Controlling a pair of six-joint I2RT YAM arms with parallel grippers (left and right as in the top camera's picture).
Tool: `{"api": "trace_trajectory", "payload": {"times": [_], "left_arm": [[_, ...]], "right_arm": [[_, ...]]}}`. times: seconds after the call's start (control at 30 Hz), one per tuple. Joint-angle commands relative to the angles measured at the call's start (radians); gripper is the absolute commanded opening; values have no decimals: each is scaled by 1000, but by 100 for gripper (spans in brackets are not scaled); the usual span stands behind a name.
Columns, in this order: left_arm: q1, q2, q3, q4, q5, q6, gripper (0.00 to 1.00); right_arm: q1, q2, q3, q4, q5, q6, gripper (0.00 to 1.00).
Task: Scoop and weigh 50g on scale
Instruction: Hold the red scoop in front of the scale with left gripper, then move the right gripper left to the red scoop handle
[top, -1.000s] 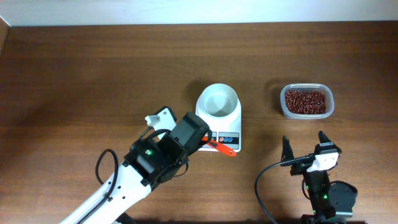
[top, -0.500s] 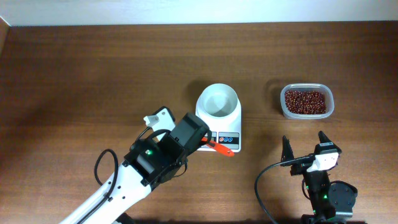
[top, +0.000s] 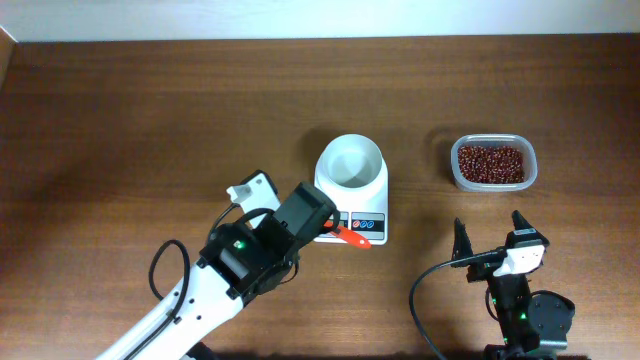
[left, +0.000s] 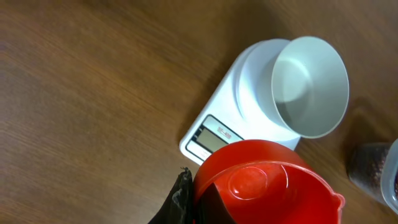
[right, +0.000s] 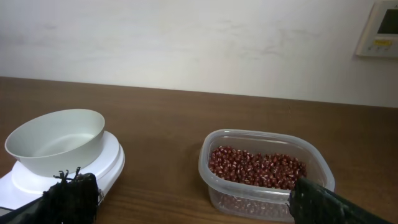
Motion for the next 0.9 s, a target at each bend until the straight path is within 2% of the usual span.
{"api": "trace_trajectory", "payload": {"times": [0.0,0.1,0.17,0.3,0.4,0.47,0.6,0.77,0.87], "left_arm": [[-4,-14,2,-7,-63,-14,0],[-4,-14,2,-6,-84,-14,0],[-4,-14,2,-5,-96,-14,0],[-4,-14,2,-5,-105,-14,0],[-4,-14,2,-5,-105,-14,0],[-4,-14,2,-5,-105,-14,0],[-4,-14,2,-6,-105,-14,0],[-4,-14,2,-6,-102,-14,0],[-4,-14,2,-6,-102,-14,0]], "right_arm": [[-5,-9,-7,-2,6,4,99],[-4,-9,-7,0,-10,62,99],[-4,-8,-7,2,-38,315,99],[-4,-8,-7,4,-90,729,99],[-4,-8,-7,11,-150,895,99],[-4,-9,-7,13,-245,1130,99],[-4,-9,-7,13,-450,1443,99],[-4,-9,-7,34,-549,1562,99],[-4,-8,-7,32,-548,1559,99]]}}
